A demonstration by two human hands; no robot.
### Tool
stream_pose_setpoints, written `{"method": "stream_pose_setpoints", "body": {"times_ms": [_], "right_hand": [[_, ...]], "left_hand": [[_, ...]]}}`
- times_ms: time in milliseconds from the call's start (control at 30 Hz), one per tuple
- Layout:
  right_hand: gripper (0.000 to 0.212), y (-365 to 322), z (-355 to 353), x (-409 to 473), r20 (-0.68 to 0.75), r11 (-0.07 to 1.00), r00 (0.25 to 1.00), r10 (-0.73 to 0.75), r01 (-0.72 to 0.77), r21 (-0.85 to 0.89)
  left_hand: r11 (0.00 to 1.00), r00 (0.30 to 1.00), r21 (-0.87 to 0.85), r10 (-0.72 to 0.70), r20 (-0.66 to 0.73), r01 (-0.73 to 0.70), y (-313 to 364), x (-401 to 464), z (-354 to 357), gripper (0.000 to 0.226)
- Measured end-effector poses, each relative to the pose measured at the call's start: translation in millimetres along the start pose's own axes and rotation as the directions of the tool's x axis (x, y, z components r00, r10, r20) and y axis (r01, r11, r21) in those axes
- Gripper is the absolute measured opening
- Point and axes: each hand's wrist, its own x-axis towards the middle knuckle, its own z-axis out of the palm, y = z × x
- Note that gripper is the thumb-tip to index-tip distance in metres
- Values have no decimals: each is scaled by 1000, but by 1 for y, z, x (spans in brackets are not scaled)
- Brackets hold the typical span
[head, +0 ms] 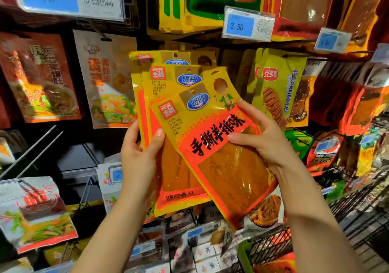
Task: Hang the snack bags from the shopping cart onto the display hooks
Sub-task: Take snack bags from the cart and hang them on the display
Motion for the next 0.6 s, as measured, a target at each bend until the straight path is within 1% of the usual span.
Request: {"method": "stream_pose_setpoints", "body": {"times_ms": [67,133,200,333,433,600], "right_hand": [[80,-2,0,0,-38,996,999,30,-27,82],[78,-5,-2,3,-101,977,992,74,-52,206],[77,-8,-5,7,-171,951,980,104,-48,306],[77,-16,-6,18,-235,937,967,97,-9,349],[75,-22,-7,26,-263,926,960,97,9,377],[72,-24,-9,31,-254,919,963,92,16,393]], "left_hand": [[1000,1000,-6,-17,-11,16,-1,1,0,34],[1000,1000,-3,-26,-16,26,-3,4,-2,36],[1000,1000,13,-17,-23,17,-3,6,-4,38],[1000,999,13,2,-46,-1,-2,9,-6,38],[999,999,29,21,-36,-20,0,12,-7,30],[998,999,45,36,-35,-35,2,17,-9,29]]}}
